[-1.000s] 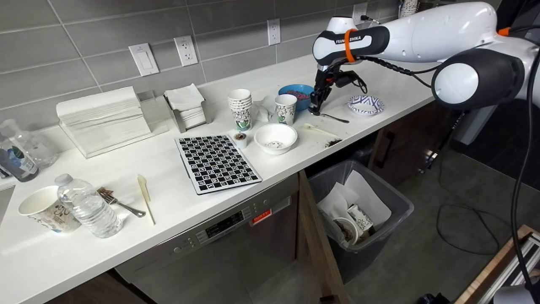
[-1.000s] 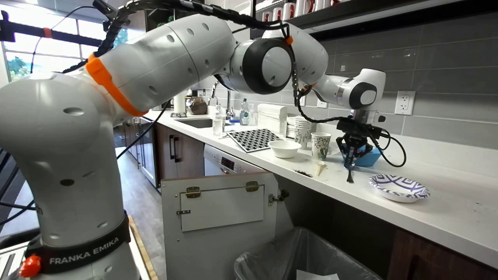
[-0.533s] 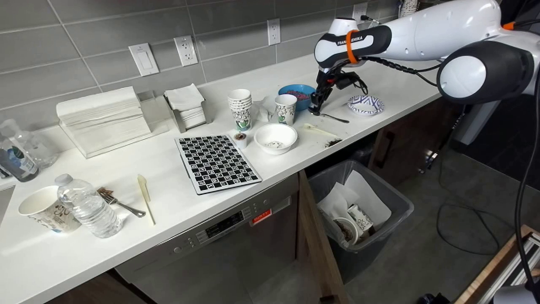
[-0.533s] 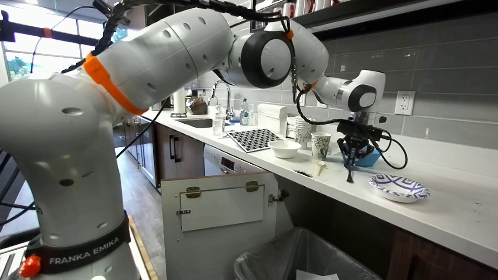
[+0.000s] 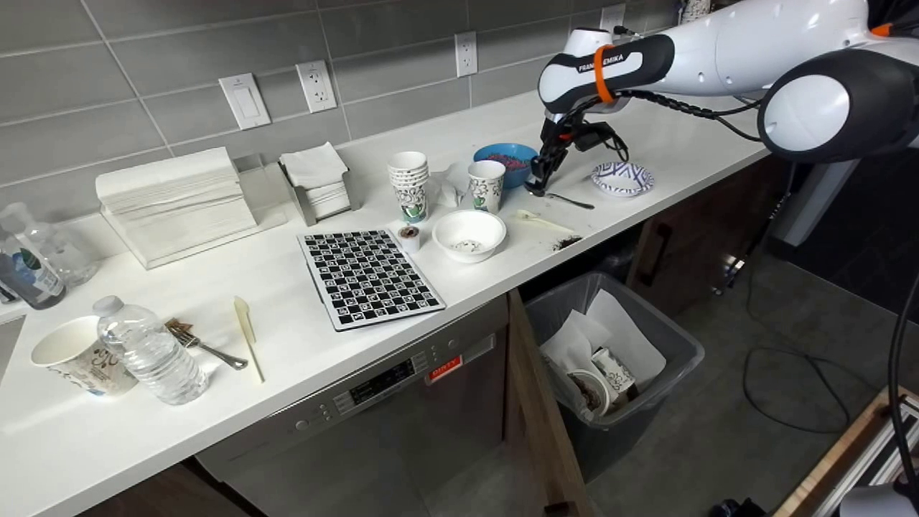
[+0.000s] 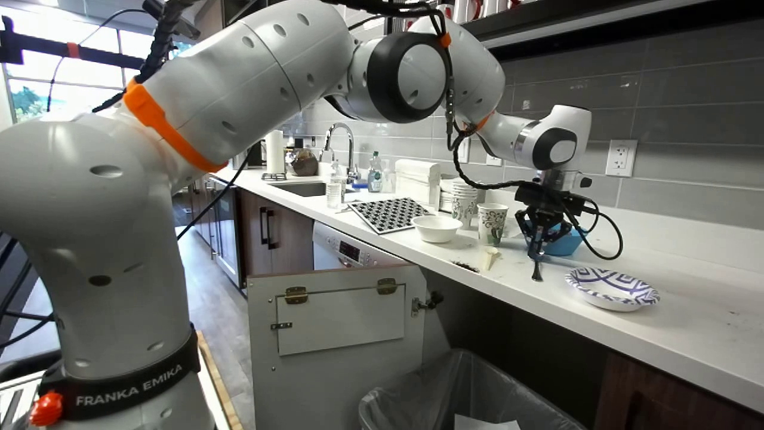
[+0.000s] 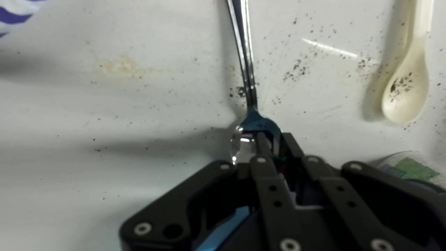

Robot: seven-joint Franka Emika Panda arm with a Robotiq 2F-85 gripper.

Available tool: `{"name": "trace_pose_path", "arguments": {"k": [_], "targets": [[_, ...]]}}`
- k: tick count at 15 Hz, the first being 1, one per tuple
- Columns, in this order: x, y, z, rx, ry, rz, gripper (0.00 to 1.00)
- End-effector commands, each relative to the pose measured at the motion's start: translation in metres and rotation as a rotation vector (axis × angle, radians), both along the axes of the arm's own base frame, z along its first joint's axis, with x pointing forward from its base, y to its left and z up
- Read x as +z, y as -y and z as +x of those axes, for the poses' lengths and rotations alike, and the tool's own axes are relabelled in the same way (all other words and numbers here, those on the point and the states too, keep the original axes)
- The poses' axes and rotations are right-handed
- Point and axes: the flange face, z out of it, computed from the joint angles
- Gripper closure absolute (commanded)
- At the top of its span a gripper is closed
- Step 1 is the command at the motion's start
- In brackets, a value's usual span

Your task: Pick up some cereal from the blue bowl and place it on the silver spoon then pour the cereal from the spoon into the bin.

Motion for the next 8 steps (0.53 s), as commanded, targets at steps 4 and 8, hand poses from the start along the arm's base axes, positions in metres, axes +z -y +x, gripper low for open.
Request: {"name": "trace_pose_path", "arguments": {"k": [4,8], "targets": [[0.0015,0.0002,-0.012,0.016,0.012,0.015,0.6],[0.0012,-0.0008,-0.0141,0.015,0.015,0.018,0.43]]}}
